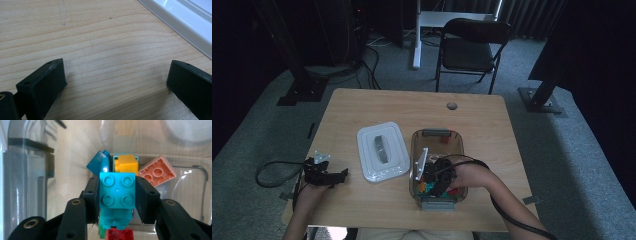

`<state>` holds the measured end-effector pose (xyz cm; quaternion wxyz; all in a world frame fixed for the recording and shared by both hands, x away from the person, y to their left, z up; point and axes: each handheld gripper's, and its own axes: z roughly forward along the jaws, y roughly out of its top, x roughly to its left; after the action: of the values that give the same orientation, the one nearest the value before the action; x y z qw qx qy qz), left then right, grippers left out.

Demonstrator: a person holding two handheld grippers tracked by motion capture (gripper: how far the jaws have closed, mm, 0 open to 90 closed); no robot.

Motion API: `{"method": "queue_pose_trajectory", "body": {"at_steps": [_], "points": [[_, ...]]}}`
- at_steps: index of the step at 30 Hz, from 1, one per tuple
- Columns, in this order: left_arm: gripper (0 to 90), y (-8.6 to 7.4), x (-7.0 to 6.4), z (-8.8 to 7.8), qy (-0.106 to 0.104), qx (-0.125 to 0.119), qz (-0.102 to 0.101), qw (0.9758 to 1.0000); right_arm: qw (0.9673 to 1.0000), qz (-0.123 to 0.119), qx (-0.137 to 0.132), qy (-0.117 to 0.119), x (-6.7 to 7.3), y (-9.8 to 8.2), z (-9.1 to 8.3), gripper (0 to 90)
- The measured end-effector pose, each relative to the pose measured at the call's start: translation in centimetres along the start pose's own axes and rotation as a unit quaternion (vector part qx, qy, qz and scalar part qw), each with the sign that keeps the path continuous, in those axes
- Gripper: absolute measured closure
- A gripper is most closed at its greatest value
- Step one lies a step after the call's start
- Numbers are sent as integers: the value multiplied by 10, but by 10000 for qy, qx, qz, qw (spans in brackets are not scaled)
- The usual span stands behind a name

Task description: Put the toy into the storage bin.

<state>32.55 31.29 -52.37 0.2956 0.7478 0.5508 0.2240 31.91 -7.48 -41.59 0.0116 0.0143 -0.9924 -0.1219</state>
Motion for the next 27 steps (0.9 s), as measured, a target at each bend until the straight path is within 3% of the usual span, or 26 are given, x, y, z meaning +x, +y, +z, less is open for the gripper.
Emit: {"method": "queue_pose_trajectory", "body": {"at_steps": [7, 14, 23, 25, 26, 27], "points": [[27, 0, 0, 0, 0, 8, 9, 10000, 9996, 281, 20, 5, -5, -3, 0, 544], [27, 0, 0, 0, 1, 8, 9, 10000, 9990, 403, -196, -45, -5, -10, -9, 512], [27, 0, 0, 0, 1, 9, 10, 10000, 9934, 819, -706, -379, -6, -37, -48, 501], [26, 0, 0, 0, 0, 11, 10, 10000, 9897, 993, -875, -545, -8, -51, -63, 502], [27, 0, 0, 0, 0, 11, 10, 10000, 9897, 993, -875, -545, -8, -51, -63, 502], [27, 0, 0, 0, -4, 13, 11, 10000, 9869, 1121, -954, -664, -10, -61, -71, 501]]}}
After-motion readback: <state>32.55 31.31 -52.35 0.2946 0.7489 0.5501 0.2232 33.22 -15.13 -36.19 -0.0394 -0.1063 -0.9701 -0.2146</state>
